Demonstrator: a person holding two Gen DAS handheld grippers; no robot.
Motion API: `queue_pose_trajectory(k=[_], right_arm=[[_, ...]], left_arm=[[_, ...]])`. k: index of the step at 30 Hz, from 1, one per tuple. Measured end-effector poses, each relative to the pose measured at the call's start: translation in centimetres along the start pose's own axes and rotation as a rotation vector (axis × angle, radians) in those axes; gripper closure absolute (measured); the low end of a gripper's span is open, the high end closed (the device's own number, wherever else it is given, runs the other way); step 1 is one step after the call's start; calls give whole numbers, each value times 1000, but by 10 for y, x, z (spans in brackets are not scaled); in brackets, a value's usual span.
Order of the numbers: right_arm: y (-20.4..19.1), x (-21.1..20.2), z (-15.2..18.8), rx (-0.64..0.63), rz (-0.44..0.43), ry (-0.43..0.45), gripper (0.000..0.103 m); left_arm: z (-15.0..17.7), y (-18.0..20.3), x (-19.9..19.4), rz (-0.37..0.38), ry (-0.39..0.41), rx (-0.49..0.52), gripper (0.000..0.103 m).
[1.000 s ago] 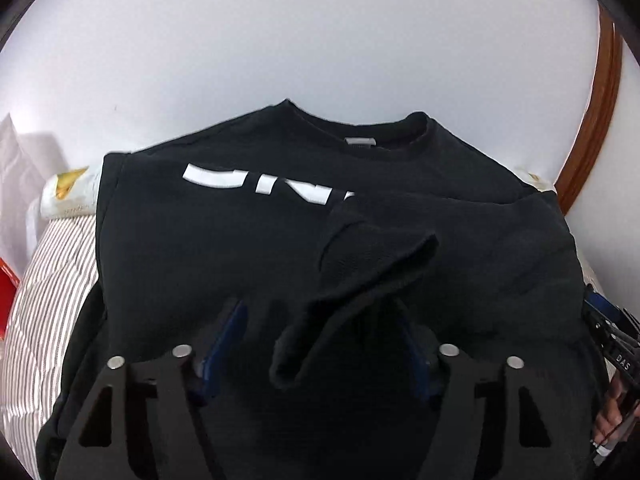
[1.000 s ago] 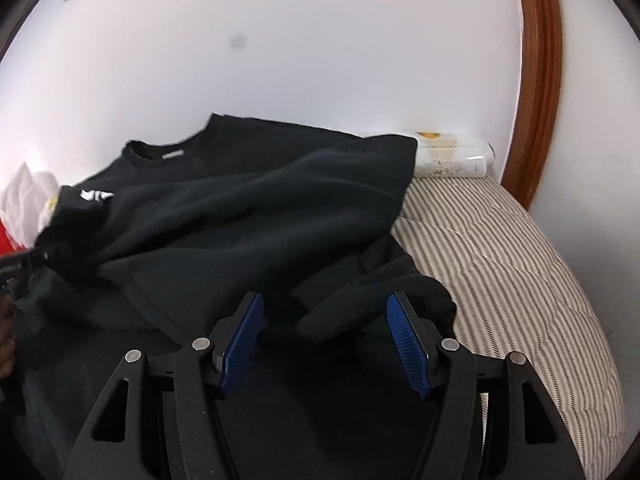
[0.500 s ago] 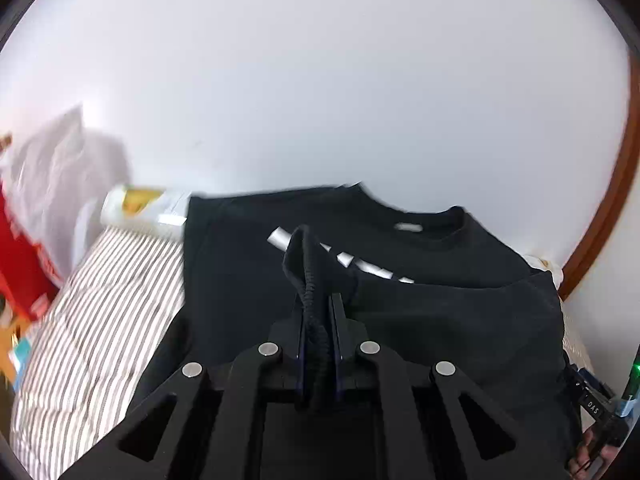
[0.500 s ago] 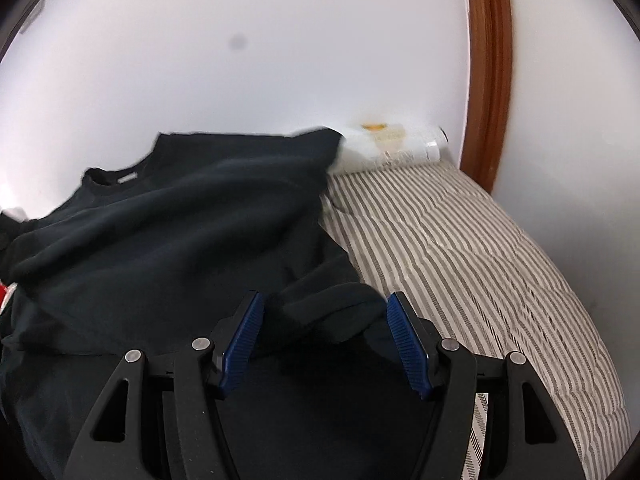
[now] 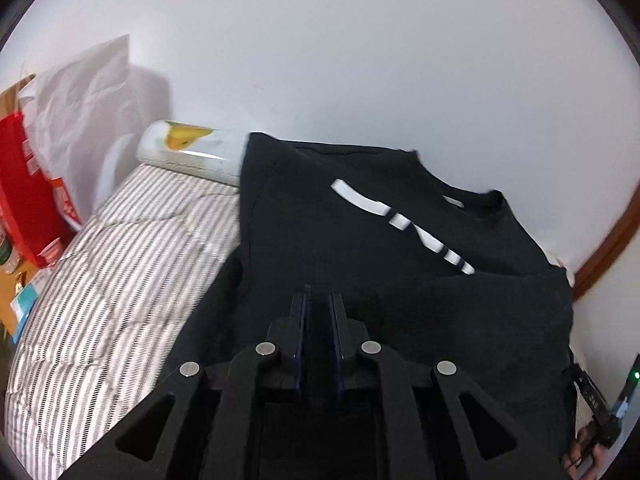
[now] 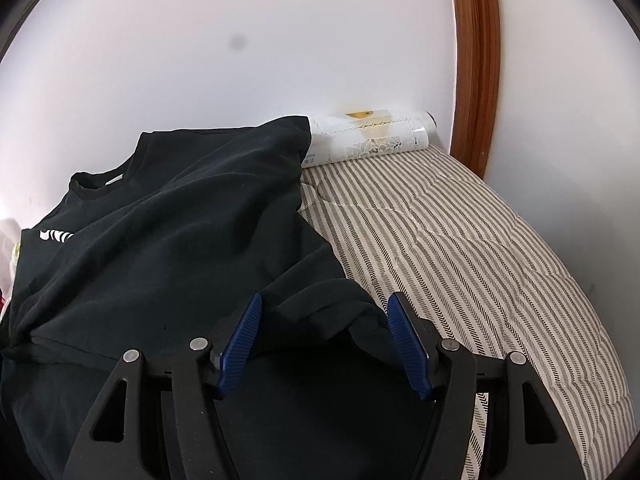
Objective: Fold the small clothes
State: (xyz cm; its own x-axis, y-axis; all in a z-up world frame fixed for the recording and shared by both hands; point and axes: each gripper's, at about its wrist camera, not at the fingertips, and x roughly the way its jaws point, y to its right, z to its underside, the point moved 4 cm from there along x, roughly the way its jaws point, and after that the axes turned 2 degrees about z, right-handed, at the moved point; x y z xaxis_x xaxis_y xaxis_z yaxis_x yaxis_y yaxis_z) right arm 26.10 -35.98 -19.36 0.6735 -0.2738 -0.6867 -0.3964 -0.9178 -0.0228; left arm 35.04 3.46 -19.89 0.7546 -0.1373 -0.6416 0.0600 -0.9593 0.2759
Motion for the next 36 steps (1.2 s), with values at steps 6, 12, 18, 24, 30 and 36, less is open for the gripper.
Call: queue_pose_trajectory(k=[6,12,18,24,30,36], right_arm=[[-5,2,2,-23,-15,-14,38],[-3,2,1,-7,-23,-20,38],[-1,-4,0,7,1,11,38],[5,14,4,26,84,-94,48],[10,14,7,44,134,-112,48],[18,-5,-1,63,74,-50,48]], left_arm=[[8,31,15,-23,-1,129,53],[27,39,37,-149,-14,262,46],[27,29,44,-155,-20,256,33],[27,19,45,-119,-40,190,25],[29,19,43,-128,-42,196,22],[32,19,37,-127,-43,201,22]])
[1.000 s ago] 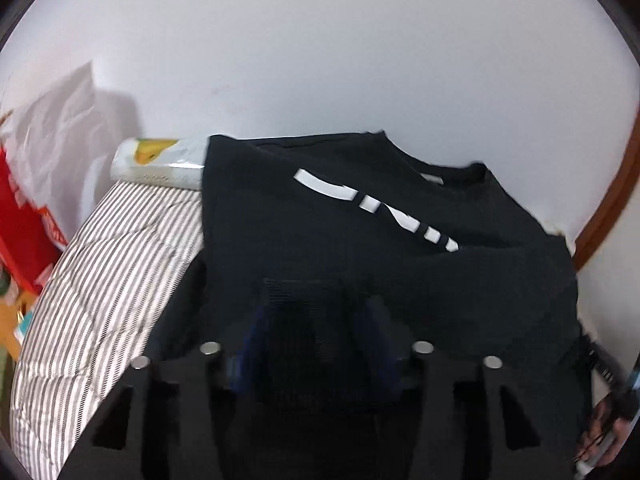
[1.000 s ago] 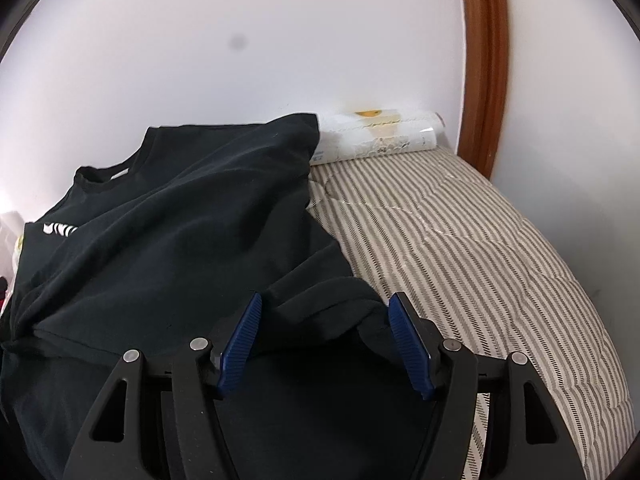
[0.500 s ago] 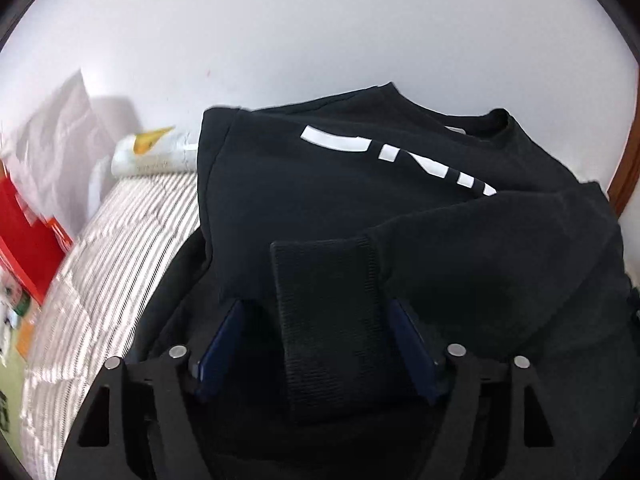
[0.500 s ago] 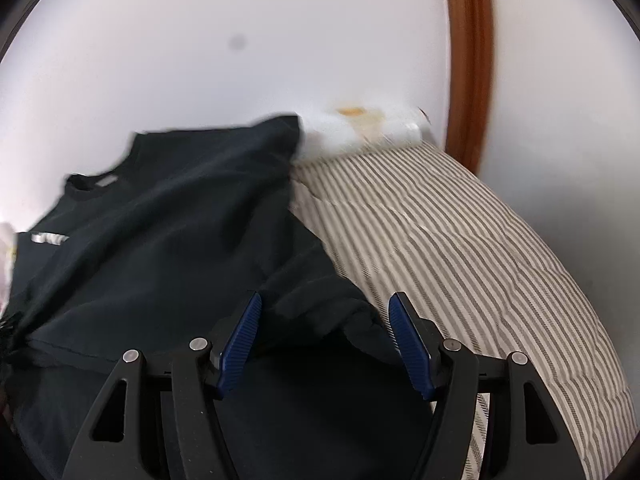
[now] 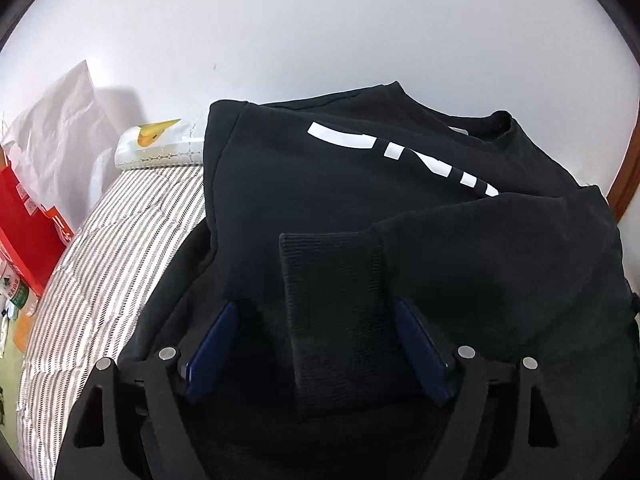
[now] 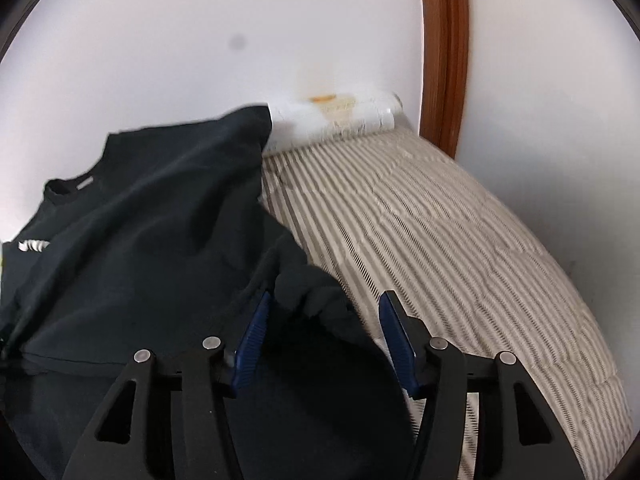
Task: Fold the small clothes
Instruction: 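Straighten the sweatshirt side edge with the right gripper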
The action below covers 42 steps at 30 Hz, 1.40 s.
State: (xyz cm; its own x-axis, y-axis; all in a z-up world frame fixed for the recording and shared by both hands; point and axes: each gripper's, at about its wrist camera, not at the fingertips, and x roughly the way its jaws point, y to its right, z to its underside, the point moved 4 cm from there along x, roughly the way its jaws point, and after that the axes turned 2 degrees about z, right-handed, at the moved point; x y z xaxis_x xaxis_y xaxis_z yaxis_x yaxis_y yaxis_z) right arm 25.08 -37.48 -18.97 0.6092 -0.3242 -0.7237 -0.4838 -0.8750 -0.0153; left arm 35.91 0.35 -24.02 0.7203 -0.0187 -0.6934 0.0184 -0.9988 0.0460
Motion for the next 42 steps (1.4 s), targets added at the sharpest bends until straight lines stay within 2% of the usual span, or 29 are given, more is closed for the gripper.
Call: queue_pose_trajectory(k=[2,5,9,14,17,22,25,27,33,37,42], right_arm=[[7,-11,-8,16,-14,31,48],[24,-34,-24,29,26,114,48],[32,-47,-22,-21,38,94,47],[28,-59,4,-122,21,5,47],[22,-77,24,-182,41,21,46],[10,-109,53,-232,-29,16,46],[10,-127,65,-236,-13,25,46],[13,-137,72,-225,-33,14,46],[24,-157,102,-205,-66,-21,46],[28,-164,135,-224,-75,-51,46],[33,-166,170,-232,-83,-77,46]], left_arm=[[2,0,-4,-9,-1,9,22],[6,-4,-16,-24,-3,27,22],[10,-19,-47,-29,27,26,22],[22,-44,-85,-26,46,-19,24],[34,-55,-113,-37,65,-23,24],[53,-69,-154,-49,91,-24,24],[66,-74,-175,-16,96,-39,24],[78,-78,-188,-7,96,-54,24],[117,-92,-212,-9,85,-79,24],[150,-100,-218,-8,57,-82,24],[185,-106,-215,33,22,-115,24]])
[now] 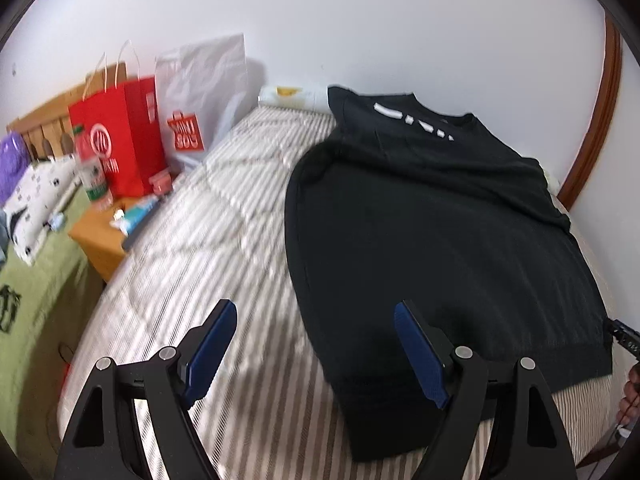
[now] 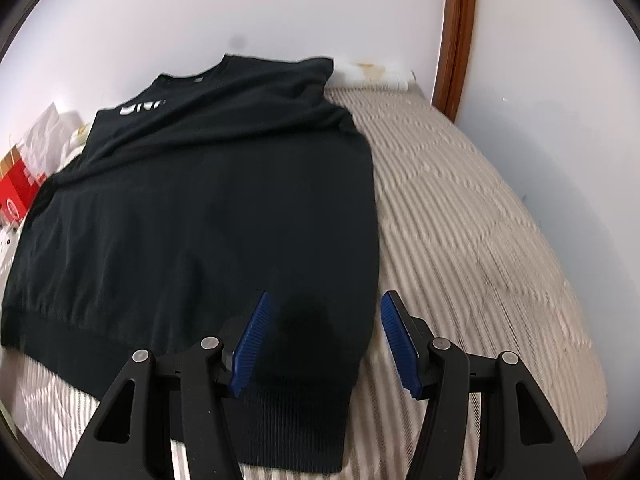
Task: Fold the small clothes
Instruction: 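Straighten the sweatshirt side edge with the right gripper, then grasp the sweatshirt hem with both grippers, then lift the held hem and fold it toward the collar with both grippers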
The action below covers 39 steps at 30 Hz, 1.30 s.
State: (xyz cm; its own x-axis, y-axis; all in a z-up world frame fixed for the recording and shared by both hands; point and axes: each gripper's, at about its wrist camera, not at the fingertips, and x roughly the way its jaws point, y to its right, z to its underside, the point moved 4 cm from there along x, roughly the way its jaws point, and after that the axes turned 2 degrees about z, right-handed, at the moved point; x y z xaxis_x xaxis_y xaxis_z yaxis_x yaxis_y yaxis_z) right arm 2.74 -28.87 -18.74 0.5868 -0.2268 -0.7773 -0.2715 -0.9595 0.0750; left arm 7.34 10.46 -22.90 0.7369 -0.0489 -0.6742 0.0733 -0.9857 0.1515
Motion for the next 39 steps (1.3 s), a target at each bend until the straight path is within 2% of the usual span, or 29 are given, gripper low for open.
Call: queue_pose_trajectory(k=[5,11,16,18,20,21,22,23,26,30,39], right_arm=[[-3,4,20,-7,-4,-6,46],[1,14,19,37,-30,-17,46],[-3,24,9,32,-14,-17,46],[-4,27,5,33,-16,-16,48],[-6,28,2,29,-32,-10,63],[-8,27,1,25,-58,-6,81],[-9,27,1,28,-64,-5,88],[-9,25,1,24,-47,-6,91],[-11,20,2,1,-31,-3,94],[-2,0,4,35,-79,13,95],[5,-77,12,21,-116,92,95]], left_arm=[[13,6,16,24,-42,-3,28],[7,19,32,38,-82,11,36],[-2,29,44,-29,-98,71,40],[-5,33,44,-28,-101,84,55],[-7,35,45,-38,-102,92,67],[-8,36,44,-37,-103,95,79],[-9,36,43,-37,-105,94,87],[-10,35,40,-36,-104,90,92],[-14,29,30,-22,-97,76,94],[-16,22,4,8,-94,77,95],[-22,15,-69,88,-9,43,95]])
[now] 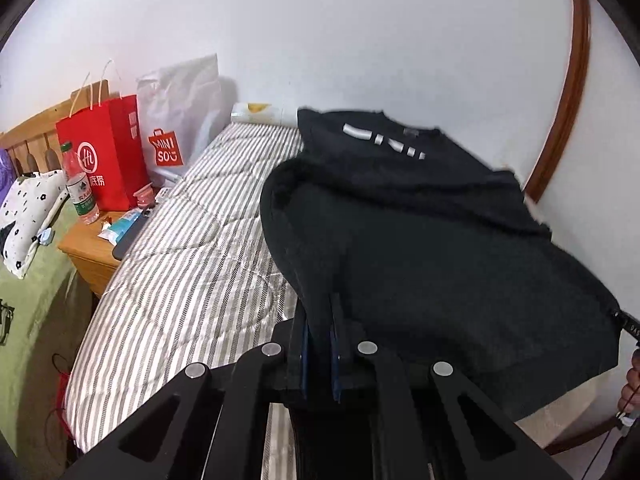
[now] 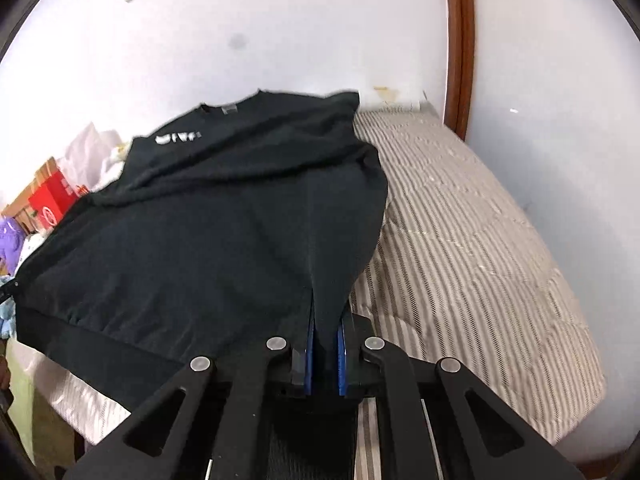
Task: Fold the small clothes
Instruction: 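Lift the held hem and fold it toward the collar with both grippers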
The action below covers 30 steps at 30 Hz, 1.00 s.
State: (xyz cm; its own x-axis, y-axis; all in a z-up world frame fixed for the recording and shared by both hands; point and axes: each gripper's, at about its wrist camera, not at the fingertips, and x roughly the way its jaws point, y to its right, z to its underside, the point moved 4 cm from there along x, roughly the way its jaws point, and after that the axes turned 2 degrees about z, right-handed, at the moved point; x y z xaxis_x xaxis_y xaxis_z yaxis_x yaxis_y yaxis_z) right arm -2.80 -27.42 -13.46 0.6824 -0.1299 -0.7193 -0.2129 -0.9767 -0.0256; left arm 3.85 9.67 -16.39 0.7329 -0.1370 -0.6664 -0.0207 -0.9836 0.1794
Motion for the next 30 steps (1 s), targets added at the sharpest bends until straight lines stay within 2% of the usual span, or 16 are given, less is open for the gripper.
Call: queue_pose_trajectory(k=[6,11,18,30], right_arm=[[6,-53,-4,-1,-11,84,95],[10,-71,-7,32,-25,120,95],[10,-60,-27,63,-36,132,95],[5,-18,-107,95,-50,158,94]], left_arm=[[-12,8,-42,33,71,-15,95],[-22,17,-52,33,113,5,95],[-46,18,-34,19,139,29,95],[-123,33,19,-9,150,37,95]])
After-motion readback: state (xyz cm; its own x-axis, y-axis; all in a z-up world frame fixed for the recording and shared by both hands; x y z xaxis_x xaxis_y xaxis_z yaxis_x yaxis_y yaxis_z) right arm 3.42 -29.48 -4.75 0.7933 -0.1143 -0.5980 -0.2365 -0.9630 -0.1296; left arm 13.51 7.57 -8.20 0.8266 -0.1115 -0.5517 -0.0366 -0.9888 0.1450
